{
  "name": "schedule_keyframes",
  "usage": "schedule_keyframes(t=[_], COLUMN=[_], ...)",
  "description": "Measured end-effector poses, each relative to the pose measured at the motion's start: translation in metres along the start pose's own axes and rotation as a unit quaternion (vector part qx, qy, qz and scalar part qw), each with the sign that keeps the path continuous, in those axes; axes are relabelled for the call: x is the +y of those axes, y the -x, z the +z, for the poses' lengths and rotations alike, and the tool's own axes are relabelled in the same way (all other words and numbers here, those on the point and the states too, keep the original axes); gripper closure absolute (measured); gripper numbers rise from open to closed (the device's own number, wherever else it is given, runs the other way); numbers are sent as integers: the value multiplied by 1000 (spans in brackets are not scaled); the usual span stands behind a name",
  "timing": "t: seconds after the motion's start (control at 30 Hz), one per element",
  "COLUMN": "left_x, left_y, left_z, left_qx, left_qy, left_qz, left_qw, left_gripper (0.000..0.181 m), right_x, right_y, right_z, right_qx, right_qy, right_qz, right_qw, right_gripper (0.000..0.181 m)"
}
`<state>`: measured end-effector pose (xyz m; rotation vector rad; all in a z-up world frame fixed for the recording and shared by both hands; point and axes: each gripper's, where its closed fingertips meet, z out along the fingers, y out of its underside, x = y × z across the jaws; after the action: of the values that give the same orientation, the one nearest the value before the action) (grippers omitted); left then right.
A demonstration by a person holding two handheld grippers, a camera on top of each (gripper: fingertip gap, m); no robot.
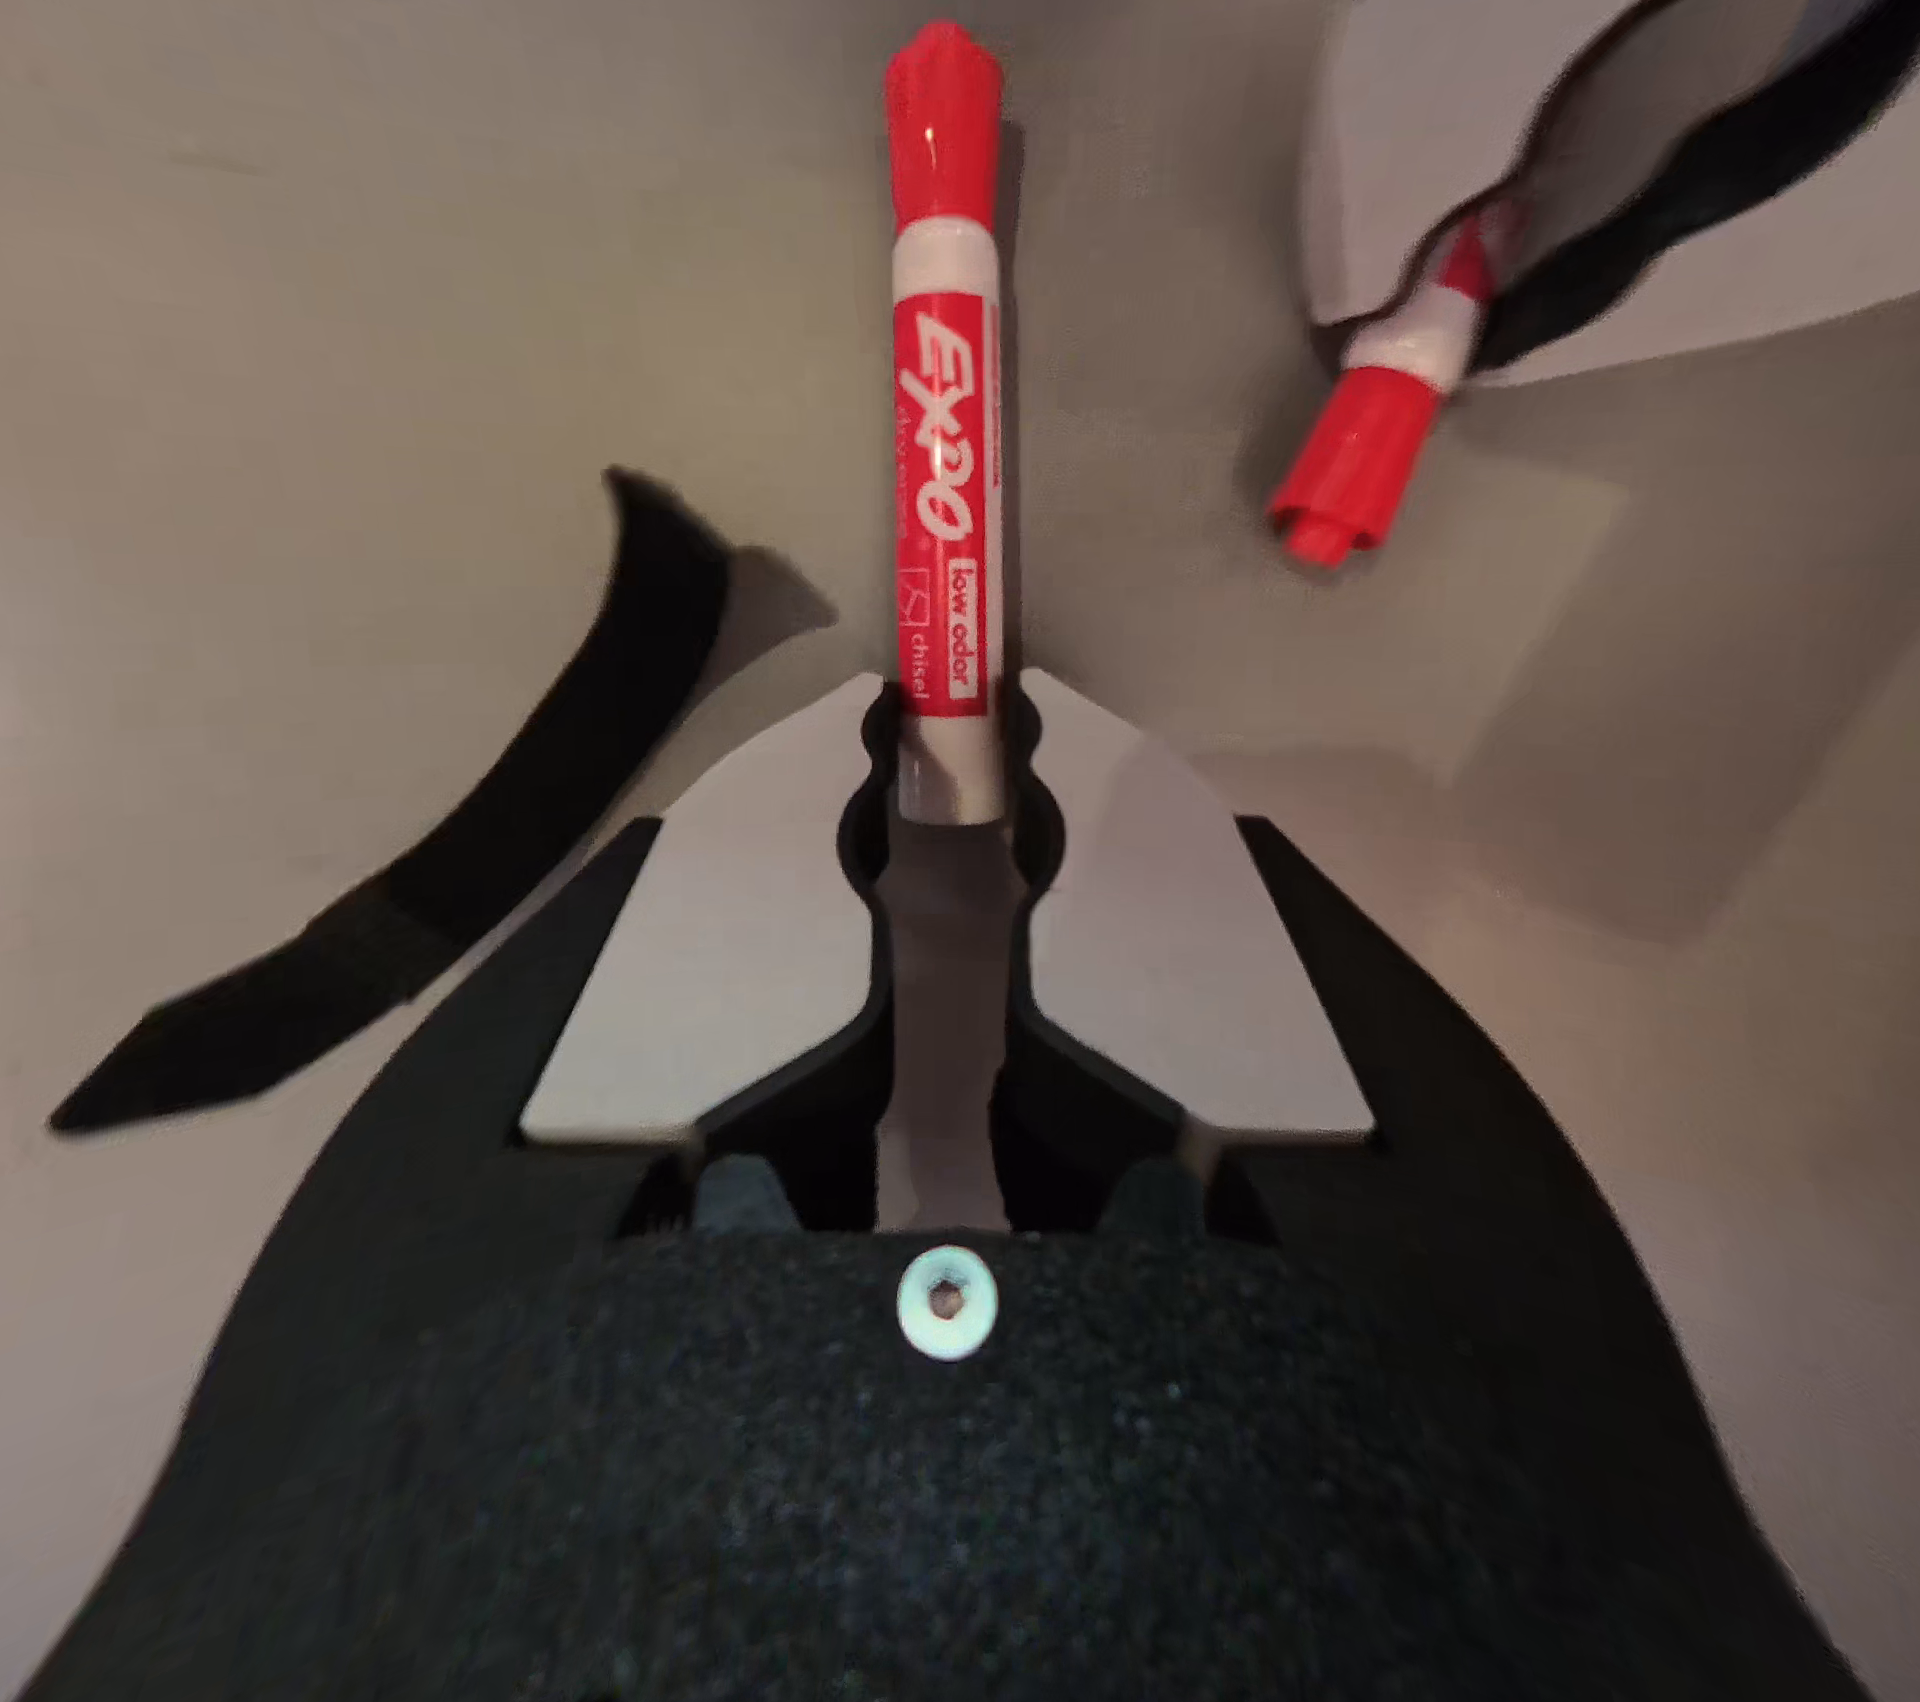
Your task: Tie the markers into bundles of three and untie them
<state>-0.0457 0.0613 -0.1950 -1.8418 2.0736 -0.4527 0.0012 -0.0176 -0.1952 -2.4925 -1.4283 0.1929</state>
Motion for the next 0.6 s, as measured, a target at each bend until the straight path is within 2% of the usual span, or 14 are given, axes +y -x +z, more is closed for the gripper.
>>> schedule_keyframes(t=[0.1, 0.17, 0.3, 0.37, 0.43, 0.47, 0.53, 0.6], left_x=[5, 7, -7, -21, -33, -37, -42, -42], left_y=[0, 1, 4, -2, -16, -19, -22, -22], left_z=[-14, -28, -69, -91, -104, -108, -111, -110], left_qx=[65, 80, 85, 112, 156, 159, 164, 178], left_qy=[-60, -98, -215, -289, -333, -351, -373, -375], left_qz=[-79, -100, -142, -155, -157, -156, -160, -165], left_qw=[993, 987, 963, 938, 917, 910, 899, 895], left_gripper=[163, 163, 163, 163, 163, 163, 163, 163], right_x=[-6, -15, -54, -75, -98, -107, -119, -122], right_y=[-2, -7, -21, -32, -32, -34, -32, -31], right_z=[2, -1, -32, -51, -73, -85, -104, -107], right_qx=[-3, -2, -10, -20, -65, -83, -123, -125], right_qy=[-39, -77, -226, -308, -401, -445, -508, -520], right_qz=[15, 34, 98, 147, 185, 202, 217, 221], right_qw=[999, 996, 969, 940, 895, 869, 824, 815], right_gripper=[162, 159, 152, 141, 142, 144, 158, 162])
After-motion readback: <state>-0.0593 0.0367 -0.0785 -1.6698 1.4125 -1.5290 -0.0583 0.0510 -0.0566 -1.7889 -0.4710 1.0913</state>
